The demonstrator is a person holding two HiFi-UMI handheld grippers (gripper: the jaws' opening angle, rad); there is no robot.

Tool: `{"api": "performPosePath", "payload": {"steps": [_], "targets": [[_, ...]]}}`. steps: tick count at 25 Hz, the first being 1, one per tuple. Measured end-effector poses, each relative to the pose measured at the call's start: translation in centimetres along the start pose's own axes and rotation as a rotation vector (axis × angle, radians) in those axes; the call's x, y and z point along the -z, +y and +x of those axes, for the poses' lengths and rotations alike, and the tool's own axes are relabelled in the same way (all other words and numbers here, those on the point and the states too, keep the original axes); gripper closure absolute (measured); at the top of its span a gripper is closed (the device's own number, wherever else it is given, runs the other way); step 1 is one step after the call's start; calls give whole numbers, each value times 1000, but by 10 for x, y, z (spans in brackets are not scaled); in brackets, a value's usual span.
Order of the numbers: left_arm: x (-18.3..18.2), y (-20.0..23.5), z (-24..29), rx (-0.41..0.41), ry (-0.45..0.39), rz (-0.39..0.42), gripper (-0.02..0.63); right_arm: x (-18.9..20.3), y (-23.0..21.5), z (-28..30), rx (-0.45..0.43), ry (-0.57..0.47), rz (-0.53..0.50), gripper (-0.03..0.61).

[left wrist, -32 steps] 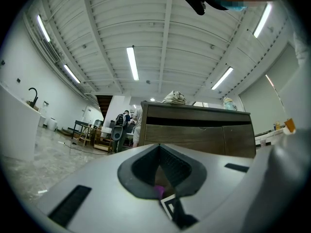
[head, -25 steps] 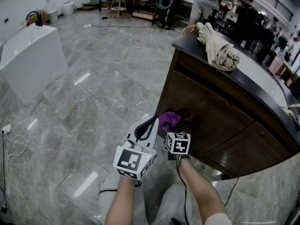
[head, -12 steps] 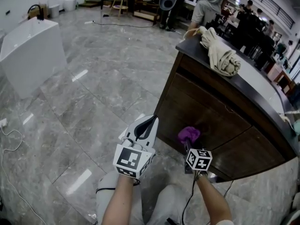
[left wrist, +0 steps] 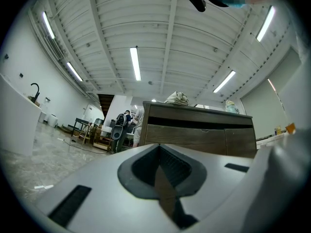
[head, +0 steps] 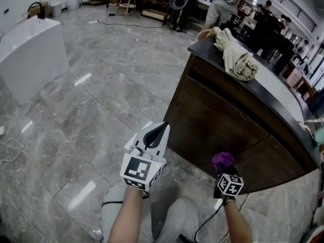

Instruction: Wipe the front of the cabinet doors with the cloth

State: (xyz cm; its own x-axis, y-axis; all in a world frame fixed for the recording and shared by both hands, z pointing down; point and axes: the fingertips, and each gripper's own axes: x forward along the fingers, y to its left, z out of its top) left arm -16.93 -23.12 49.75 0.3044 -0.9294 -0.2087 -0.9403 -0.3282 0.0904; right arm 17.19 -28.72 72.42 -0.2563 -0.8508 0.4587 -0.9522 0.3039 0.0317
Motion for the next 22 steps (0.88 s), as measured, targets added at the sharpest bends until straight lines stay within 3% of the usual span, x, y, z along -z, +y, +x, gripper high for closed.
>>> {"api": "performPosePath", "payload": {"steps": [3, 7, 11, 14, 22], "targets": [[1, -2, 0, 6, 4, 2, 611, 8, -16, -9, 3, 6, 20, 445], [-1, 2, -2, -5, -3, -8, 611, 15, 5, -16, -93, 9, -5, 453], [1, 7, -3, -13, -10, -34, 611, 25, 71, -4, -217, 34, -74, 453], [5, 6, -5, -15, 14, -4, 611, 28, 118, 16, -279, 33, -85, 453], [1, 17, -23, -70, 45, 14, 611, 21, 244, 102, -340, 1, -76, 453]]}}
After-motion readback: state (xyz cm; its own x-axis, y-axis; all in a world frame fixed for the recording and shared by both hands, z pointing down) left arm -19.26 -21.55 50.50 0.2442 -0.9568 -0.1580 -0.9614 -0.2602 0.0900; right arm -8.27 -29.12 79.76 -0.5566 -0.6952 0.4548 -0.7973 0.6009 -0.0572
